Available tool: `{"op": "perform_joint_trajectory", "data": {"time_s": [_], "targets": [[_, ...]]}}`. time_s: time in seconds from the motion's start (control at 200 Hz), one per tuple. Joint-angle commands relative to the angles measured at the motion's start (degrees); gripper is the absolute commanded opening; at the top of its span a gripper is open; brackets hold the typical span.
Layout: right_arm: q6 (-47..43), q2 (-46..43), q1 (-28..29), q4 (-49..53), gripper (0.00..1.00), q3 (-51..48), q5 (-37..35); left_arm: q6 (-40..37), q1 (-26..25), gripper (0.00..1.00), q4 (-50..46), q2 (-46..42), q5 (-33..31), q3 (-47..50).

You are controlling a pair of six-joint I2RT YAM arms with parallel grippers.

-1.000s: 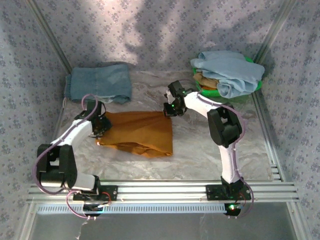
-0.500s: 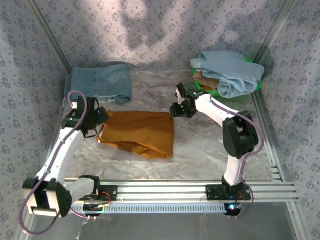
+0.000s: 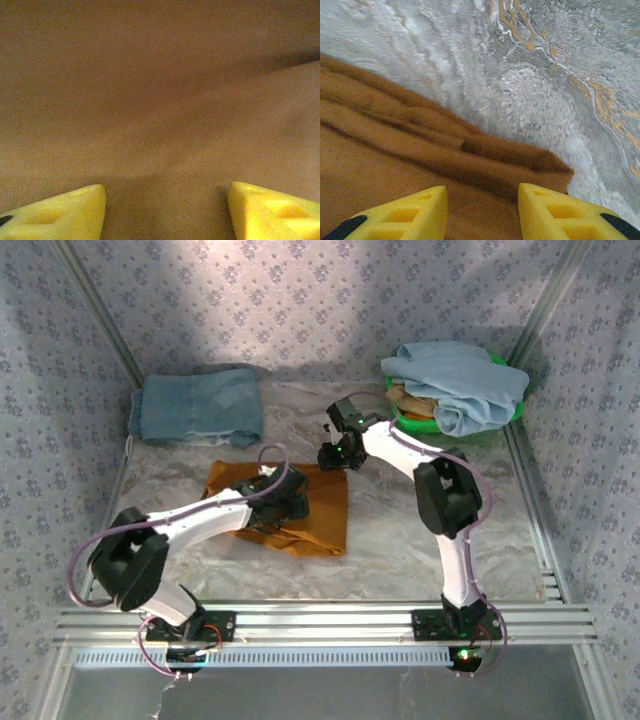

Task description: Fold and stack the trousers

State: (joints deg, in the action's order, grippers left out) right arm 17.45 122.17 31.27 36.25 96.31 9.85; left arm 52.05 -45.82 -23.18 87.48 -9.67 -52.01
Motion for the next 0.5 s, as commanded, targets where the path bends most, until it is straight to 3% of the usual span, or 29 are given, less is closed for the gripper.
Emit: {"op": "perform_joint_trajectory", "data": {"time_s": [0.0,0.09,0.165,0.495], "targets": [[-2.1,2.4,0.0,4.3,0.34,1.1,-1.3,3.5,-0.4,0.60,4.7,0.9,1.7,3.4],[-1.8,1.1,-0.3,3.5,0.11,-2.8,-2.6,4.1,-0.8,0.59,6.2,-0.2,1.9,8.0],[-1.4,-0.9,-0.7,2.6,0.00,-6.9,-2.3,3.8,-1.0,0.58,6.7,-1.4,2.3,11.3],[7.1,-18.3,-5.4,-1.5,0.00,-35.7,-5.5,-6.4,-3.1,0.59,8.5,-8.8,2.1,18.0]]}}
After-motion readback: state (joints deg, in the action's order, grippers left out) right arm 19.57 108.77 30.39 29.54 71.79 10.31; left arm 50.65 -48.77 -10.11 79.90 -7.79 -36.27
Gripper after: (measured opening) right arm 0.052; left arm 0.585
